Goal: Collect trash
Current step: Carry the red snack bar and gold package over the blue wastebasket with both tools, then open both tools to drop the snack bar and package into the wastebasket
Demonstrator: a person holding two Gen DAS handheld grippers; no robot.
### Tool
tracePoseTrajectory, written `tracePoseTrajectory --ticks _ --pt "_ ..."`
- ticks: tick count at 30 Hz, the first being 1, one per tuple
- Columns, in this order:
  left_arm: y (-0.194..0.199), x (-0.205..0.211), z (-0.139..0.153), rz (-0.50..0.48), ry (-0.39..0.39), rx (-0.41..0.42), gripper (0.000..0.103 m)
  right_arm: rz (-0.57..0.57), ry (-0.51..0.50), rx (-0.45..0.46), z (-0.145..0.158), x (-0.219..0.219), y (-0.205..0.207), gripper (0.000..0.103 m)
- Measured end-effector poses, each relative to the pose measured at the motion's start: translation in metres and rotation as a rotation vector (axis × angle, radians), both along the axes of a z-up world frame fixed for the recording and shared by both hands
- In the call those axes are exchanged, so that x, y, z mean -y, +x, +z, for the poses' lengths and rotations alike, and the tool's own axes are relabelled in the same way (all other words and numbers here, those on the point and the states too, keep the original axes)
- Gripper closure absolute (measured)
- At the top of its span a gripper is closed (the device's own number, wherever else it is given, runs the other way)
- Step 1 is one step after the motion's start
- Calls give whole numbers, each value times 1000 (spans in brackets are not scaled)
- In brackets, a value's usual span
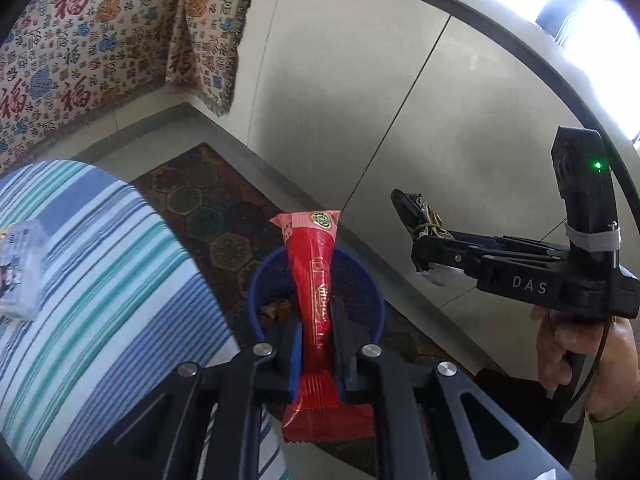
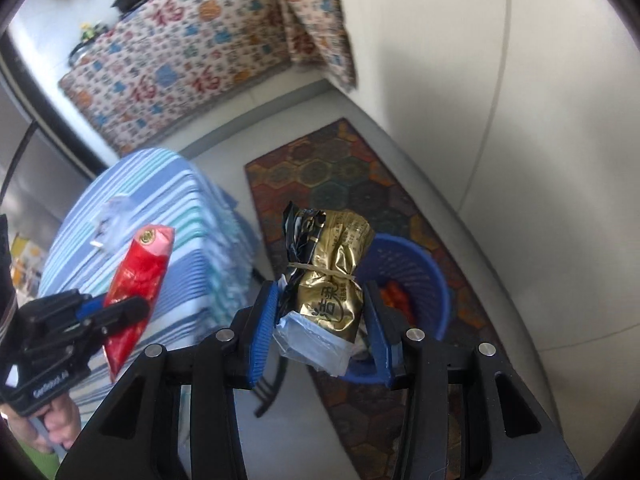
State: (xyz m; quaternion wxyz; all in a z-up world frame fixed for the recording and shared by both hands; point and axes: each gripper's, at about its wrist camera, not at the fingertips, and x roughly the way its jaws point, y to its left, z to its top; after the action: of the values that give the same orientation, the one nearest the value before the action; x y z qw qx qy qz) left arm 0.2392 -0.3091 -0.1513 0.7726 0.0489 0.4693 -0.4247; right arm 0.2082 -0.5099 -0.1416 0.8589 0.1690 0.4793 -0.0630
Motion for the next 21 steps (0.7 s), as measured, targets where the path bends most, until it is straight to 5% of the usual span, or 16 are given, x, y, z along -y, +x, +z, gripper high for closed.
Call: tracePoseTrajectory --ticks 9,21 --pt "17 69 -60 -14 38 -73 91 -91 45 -51 -51 56 4 59" --pt "22 104 -106 -20 95 -76 90 -191 136 -67 -93 87 6 58"
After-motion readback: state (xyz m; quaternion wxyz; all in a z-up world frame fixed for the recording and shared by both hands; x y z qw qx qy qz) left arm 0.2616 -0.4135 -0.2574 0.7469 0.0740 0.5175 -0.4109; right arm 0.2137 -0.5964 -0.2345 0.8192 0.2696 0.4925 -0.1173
